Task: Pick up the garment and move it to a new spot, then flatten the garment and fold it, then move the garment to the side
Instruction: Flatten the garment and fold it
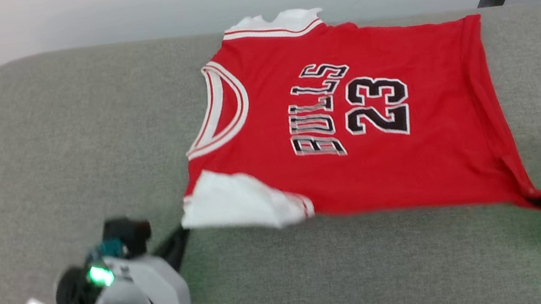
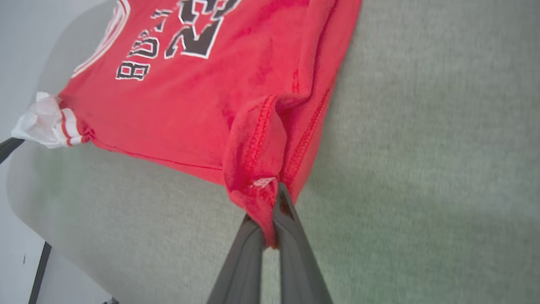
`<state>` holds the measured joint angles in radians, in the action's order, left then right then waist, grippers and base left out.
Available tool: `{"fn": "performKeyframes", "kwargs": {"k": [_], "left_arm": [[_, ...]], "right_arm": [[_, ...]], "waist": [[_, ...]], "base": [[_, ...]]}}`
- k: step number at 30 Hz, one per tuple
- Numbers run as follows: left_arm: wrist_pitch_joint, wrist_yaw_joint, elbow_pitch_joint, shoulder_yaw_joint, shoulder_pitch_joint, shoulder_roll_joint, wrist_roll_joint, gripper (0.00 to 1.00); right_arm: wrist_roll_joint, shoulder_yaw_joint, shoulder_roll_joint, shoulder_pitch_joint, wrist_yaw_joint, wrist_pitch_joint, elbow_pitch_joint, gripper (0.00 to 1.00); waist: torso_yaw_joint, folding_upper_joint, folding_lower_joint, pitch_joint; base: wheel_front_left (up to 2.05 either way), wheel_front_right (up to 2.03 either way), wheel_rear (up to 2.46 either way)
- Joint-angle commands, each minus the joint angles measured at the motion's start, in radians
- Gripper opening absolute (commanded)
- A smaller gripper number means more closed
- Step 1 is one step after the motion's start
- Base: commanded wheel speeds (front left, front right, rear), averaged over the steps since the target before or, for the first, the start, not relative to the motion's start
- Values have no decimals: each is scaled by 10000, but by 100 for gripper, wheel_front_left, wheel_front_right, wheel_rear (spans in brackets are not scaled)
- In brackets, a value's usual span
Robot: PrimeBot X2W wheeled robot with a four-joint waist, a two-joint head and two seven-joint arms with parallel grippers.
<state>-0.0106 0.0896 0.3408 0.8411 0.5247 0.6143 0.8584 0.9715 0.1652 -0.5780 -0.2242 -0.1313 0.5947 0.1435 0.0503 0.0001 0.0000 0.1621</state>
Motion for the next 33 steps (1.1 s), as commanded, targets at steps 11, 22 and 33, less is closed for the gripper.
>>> {"fn": "performKeyframes", "kwargs": {"k": [11, 22, 33], "left_arm": [[741, 2501, -4501, 65, -3220, 1208, 790, 0], [1149, 3123, -6069, -785, -2849, 2694, 714, 0], [3040, 1793, -5422, -1008, 658, 2783, 202, 0]], "right_arm": [[-158, -1529, 433, 2662, 9, 2008, -2064, 0], [-1501, -3250, 1073, 2166, 11, 2765, -2688, 0], [-2876, -2706, 1356, -1070, 11, 3881, -1786, 0]], "waist": [[81, -1, 0, 603], [-62, -1, 0, 1126], [-415, -1, 0, 1897]], "base": [[0, 0, 0], [0, 0, 0], [0, 0, 0]]}}
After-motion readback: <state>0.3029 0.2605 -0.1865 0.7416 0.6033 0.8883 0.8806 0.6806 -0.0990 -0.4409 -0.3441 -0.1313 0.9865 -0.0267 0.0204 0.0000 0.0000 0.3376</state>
